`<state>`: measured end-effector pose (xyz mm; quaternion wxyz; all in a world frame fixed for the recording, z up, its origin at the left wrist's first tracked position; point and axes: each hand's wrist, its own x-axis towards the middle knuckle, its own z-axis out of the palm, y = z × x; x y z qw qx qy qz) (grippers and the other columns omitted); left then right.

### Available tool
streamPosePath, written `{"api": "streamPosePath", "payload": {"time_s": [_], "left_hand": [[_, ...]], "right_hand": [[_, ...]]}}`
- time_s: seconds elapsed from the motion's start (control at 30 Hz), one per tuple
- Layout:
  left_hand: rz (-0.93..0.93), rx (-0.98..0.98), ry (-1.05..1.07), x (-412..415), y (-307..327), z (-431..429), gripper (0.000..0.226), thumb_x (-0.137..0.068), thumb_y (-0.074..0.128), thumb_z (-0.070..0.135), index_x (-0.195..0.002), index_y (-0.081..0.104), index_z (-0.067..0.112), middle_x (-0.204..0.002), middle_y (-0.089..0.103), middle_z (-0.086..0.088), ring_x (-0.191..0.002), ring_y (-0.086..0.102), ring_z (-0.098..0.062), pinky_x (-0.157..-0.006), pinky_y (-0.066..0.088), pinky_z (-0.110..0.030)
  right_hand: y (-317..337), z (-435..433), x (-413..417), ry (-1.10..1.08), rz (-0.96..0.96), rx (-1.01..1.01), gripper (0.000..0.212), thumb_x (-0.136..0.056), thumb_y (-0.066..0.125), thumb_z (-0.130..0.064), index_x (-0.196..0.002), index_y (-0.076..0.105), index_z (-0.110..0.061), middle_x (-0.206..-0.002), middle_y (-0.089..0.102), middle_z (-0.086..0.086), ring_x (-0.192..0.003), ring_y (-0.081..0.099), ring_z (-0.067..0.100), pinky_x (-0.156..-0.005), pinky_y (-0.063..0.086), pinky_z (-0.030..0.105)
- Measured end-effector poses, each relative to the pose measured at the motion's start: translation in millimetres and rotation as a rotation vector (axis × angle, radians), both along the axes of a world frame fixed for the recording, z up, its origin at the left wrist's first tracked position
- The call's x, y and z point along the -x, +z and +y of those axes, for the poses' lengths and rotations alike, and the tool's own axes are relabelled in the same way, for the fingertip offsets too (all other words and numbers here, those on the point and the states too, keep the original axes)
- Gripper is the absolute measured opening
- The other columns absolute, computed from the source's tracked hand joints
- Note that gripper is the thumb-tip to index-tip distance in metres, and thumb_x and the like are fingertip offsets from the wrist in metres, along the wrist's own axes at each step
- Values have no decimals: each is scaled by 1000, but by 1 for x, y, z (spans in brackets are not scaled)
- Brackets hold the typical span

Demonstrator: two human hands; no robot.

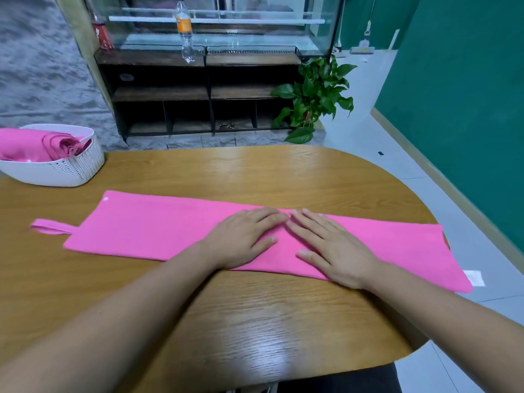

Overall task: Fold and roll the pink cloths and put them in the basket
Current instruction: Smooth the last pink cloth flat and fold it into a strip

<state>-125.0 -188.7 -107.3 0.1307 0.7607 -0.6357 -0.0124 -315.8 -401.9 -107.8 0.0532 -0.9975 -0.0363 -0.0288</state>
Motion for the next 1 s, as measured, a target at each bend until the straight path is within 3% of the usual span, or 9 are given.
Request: {"api": "streamPosePath", "payload": {"time_s": [0.1,0.23,0.43,0.6,0.73,0.87,1.0], "left_hand": [[2,106,87,-2,-3,8,39,-108,48,37,-145,50,26,-146,56,5,-122,61,-22,-101,51,-39],[-13,159,257,-17,-1,34,31,-103,52,30,-134,55,25,-131,65,5,-109,66,-26,-90,54,-42],[-10,149,392,-40,2,78,42,-101,53,25,-143,52,26,-136,67,3,-111,67,-28,-93,54,-44],[-97,255,446,-56,-1,86,31,-98,55,22,-128,63,17,-122,70,-4,-110,66,-30,-91,47,-44],[-105,359,476,-55,-2,82,24,-100,56,27,-122,64,20,-121,67,2,-117,60,-24,-95,41,-44],[-65,355,487,-49,-9,75,23,-102,56,31,-122,63,23,-123,67,6,-119,60,-21,-96,43,-43],[-34,331,539,-49,-14,75,25,-104,53,35,-123,62,23,-121,67,5,-116,59,-20,-94,42,-43]], "right_hand": [[9,5,-27,144,18,33,63,-112,29,-61,-168,22,-34,-176,16,-6,-162,1,9,-132,9,36],[11,24,-71,245,14,41,66,-111,31,-63,-168,23,-30,-174,22,-7,-162,11,11,-130,17,39],[-5,48,-97,319,46,-15,67,-109,35,-64,-167,24,-33,-175,16,-9,-162,7,9,-132,10,37],[-9,42,-102,234,39,-79,68,-106,35,-70,-166,24,-39,-174,15,-15,-161,5,4,-132,11,37],[-10,37,-116,97,34,-89,69,-106,30,-72,-166,23,-41,-174,13,-15,-161,5,5,-132,9,37],[-13,40,-138,-88,26,-95,69,-105,26,-73,-166,22,-41,-175,12,-14,-162,6,8,-132,11,41],[-15,54,-173,-317,14,-107,69,-105,22,-70,-167,20,-38,-176,9,-10,-162,5,12,-132,4,40]]}}
